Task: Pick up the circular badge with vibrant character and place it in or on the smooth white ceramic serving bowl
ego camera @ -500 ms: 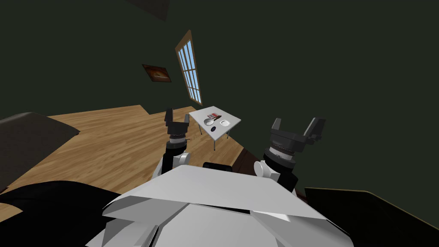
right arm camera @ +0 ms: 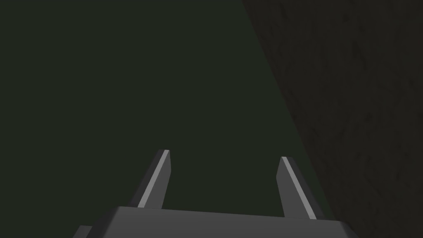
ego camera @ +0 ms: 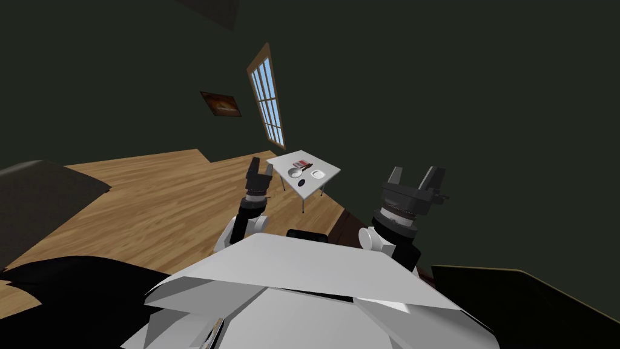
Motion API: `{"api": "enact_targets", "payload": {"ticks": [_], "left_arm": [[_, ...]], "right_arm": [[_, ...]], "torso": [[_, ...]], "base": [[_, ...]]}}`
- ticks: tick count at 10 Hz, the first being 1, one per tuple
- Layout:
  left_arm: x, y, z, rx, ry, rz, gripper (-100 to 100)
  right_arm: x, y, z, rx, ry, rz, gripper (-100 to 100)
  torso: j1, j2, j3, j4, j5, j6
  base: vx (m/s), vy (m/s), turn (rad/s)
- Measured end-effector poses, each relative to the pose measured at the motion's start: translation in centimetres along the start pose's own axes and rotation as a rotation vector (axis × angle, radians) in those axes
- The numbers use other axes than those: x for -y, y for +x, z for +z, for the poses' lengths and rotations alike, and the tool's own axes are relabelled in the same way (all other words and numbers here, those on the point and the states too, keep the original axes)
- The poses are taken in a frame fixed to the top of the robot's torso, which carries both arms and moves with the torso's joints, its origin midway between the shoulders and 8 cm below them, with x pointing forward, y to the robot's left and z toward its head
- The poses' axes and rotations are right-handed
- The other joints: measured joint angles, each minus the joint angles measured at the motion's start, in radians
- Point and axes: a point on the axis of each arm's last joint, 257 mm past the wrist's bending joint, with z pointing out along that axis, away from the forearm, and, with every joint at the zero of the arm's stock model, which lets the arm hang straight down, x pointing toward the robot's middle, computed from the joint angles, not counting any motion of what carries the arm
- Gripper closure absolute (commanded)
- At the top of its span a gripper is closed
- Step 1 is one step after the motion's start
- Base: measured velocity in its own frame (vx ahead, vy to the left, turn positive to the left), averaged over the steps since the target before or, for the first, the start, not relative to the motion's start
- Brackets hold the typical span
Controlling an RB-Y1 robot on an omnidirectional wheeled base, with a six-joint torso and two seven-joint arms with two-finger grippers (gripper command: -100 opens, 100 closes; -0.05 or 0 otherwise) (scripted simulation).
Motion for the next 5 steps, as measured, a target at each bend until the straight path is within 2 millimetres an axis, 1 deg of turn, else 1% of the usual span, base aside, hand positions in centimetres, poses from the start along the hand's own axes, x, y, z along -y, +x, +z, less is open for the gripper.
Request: {"api": "enact_targets", "payload": {"ticks": [2,5], "left_arm": [[-2.0,0.8,-0.4,-0.042,-0.028,0.053,-100],[-5.0,2.5,-1.1,-0.101,-0.067,0.146,-100]], "right_arm": [[0.0,0.0,0.0,0.000,0.000,0.000,0],[0.0,0.0,0.0,0.000,0.000,0.000,0]], "torso": [[0.001,0.000,0.000,0.000,0.000,0.000],[0.001,-0.001,-0.001,0.000,0.000,0.000]], "base": [[0.025,0.037,-0.018],[0.035,0.038,-0.021]]}}
